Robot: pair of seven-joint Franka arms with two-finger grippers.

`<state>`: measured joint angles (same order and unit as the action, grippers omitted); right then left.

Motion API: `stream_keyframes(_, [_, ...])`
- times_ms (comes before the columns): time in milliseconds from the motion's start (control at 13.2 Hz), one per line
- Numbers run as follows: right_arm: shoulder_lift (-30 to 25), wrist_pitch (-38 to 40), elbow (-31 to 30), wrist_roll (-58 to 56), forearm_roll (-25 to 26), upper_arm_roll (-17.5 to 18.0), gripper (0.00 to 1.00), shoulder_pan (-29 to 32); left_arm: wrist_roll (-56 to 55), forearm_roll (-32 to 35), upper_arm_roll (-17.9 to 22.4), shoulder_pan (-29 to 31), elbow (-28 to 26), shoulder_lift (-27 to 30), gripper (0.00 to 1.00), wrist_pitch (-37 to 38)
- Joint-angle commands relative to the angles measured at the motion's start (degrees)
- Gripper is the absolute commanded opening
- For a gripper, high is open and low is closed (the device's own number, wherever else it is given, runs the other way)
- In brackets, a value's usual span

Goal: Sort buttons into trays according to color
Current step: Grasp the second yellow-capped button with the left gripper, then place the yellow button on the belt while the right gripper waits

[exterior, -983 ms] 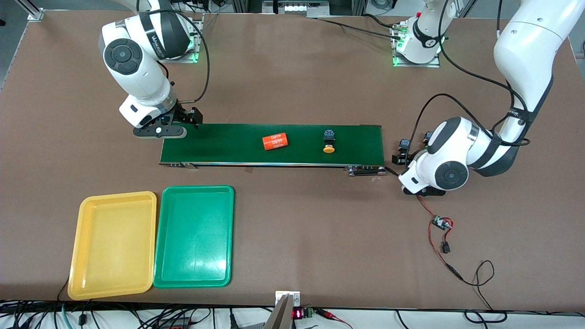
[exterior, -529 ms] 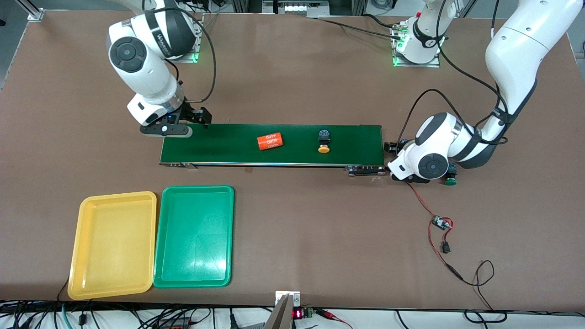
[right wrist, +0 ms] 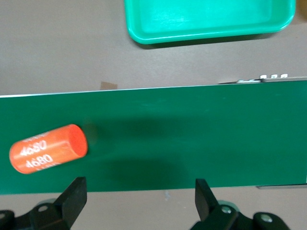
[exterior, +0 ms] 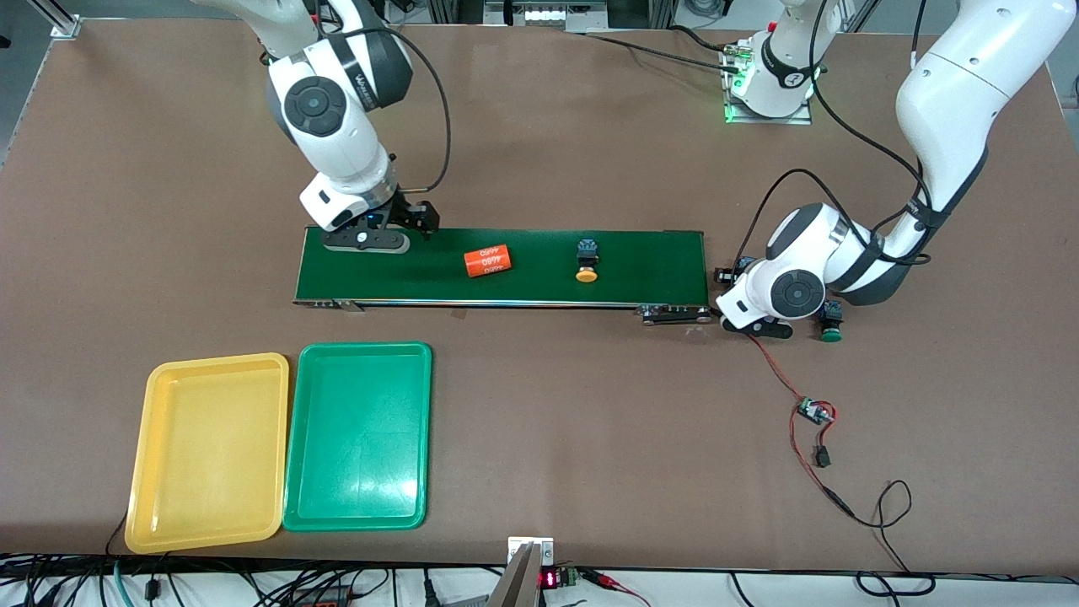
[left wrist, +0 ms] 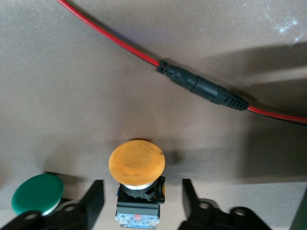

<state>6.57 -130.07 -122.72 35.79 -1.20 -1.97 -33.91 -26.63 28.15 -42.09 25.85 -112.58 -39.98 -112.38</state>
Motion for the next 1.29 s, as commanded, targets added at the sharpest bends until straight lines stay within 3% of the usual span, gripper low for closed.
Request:
stream_keyframes(0, [2.21, -0.44, 2.66, 3.13, -0.47, -0.14, 1.0, -1.59, 0.61, 1.12, -1.15, 1.4, -1.68, 1.66, 0.3, -0.47])
stream_keyframes(227, [3.53, -0.71, 3.45, 2.96, -0.21, -0.23, 1.0, -1.95, 0.7, 1.12, -2.37, 1.31, 1.29, 2.79, 0.25, 3.02])
stream_keyframes(529, [3.62, -0.71, 3.46, 2.96, -0.21, -0.23, 1.0, -1.95, 0.52, -0.11, -7.21, 0.08, 12.18, 2.36, 0.24, 12.79])
stream_keyframes(831, [3.8, -0.8, 3.54, 3.14, -0.21, -0.23, 1.0, -2.04, -2.54, -10.72, -8.36, -4.3, 13.0, 0.96, 0.24, 12.01])
stream_keyframes(1209, [3.8, -0.71, 3.54, 3.14, -0.21, -0.23, 1.0, -2.04, -14.85, -11.98, -7.65, -13.1, 12.38, -1.24, 0.27, 4.37])
